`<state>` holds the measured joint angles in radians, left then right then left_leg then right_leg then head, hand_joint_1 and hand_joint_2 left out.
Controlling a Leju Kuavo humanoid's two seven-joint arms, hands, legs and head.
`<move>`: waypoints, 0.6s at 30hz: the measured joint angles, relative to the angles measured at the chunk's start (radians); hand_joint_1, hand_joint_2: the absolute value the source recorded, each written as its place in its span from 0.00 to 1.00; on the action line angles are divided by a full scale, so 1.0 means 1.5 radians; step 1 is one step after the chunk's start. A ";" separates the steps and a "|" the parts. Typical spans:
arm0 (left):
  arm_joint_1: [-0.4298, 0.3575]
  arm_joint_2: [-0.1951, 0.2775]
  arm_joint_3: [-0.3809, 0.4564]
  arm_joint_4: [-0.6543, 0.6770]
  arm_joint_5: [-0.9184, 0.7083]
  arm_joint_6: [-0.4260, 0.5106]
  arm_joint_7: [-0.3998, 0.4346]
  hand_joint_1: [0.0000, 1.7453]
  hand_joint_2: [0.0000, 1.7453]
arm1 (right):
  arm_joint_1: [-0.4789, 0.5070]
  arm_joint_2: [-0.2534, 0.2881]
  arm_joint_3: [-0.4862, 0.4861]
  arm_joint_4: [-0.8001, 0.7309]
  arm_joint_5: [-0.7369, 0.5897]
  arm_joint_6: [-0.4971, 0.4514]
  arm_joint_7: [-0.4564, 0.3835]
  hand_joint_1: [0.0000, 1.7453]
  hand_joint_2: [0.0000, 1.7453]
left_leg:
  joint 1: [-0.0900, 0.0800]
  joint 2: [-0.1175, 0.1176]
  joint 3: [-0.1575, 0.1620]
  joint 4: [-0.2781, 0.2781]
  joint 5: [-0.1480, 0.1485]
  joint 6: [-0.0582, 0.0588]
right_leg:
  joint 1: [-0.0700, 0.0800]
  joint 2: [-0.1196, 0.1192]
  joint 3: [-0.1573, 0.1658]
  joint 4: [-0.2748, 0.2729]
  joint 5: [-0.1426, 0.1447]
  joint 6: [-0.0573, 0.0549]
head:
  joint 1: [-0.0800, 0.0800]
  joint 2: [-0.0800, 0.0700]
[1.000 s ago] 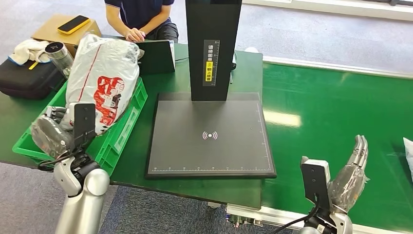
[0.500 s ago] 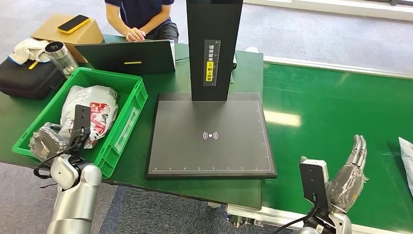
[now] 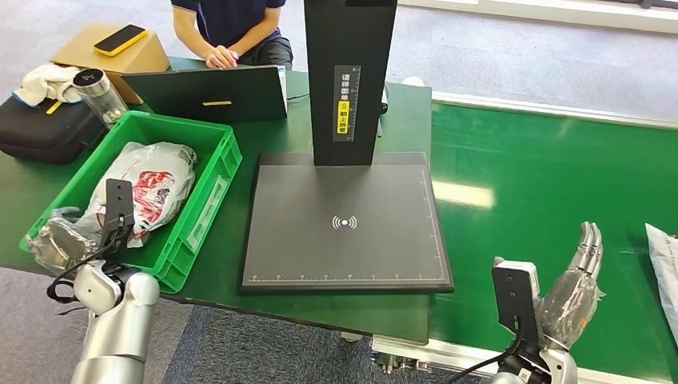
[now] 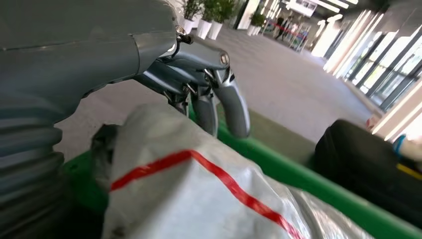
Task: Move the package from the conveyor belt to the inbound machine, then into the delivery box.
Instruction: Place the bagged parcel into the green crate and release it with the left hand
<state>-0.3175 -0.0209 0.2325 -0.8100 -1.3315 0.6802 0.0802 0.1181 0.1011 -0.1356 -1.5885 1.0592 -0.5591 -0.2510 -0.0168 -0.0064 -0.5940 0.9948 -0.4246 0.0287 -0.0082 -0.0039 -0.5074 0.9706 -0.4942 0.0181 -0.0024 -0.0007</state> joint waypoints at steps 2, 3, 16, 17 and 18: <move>0.009 -0.003 0.021 -0.025 0.002 0.010 -0.045 0.00 1.00 | 0.000 0.000 0.000 0.000 -0.001 0.000 0.001 0.00 1.00 | 0.000 0.000 0.000 0.000 0.000 0.000 | 0.000 0.000 0.000 0.000 0.000 0.000 | 0.000 0.000; 0.014 -0.006 0.033 -0.040 0.005 0.010 -0.070 0.00 1.00 | -0.001 0.000 0.000 0.001 -0.001 0.000 0.001 0.00 1.00 | 0.000 0.000 0.000 0.000 0.000 0.000 | 0.000 0.000 0.000 0.000 0.000 0.000 | 0.000 0.000; 0.058 -0.116 0.218 -0.246 0.225 0.010 -0.478 0.00 1.00 | -0.007 -0.002 0.002 0.016 -0.017 -0.011 -0.003 0.00 1.00 | 0.000 0.000 0.000 0.000 -0.001 0.000 | 0.000 0.000 0.000 0.000 -0.001 -0.001 | 0.000 0.000; 0.061 -0.125 0.228 -0.262 0.249 0.010 -0.497 0.00 1.00 | -0.008 -0.002 0.003 0.018 -0.019 -0.012 -0.004 0.00 1.00 | 0.000 0.000 0.000 0.000 -0.001 0.000 | 0.000 0.000 0.000 0.000 -0.001 -0.001 | 0.000 0.000; 0.064 -0.134 0.235 -0.279 0.270 0.010 -0.508 0.00 1.00 | -0.010 -0.002 0.003 0.020 -0.020 -0.013 -0.006 0.00 1.00 | 0.000 0.000 0.000 0.000 0.000 0.000 | 0.000 0.000 0.000 0.000 -0.001 -0.001 | 0.000 0.000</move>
<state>-0.2207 -0.2218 0.5847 -1.2291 -0.9268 0.6958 -0.6814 0.1038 0.0974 -0.1307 -1.5584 1.0286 -0.5781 -0.2596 -0.0169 -0.0064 -0.5936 0.9948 -0.4254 0.0284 -0.0084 -0.0038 -0.5076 0.9704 -0.4950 0.0172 -0.0024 -0.0006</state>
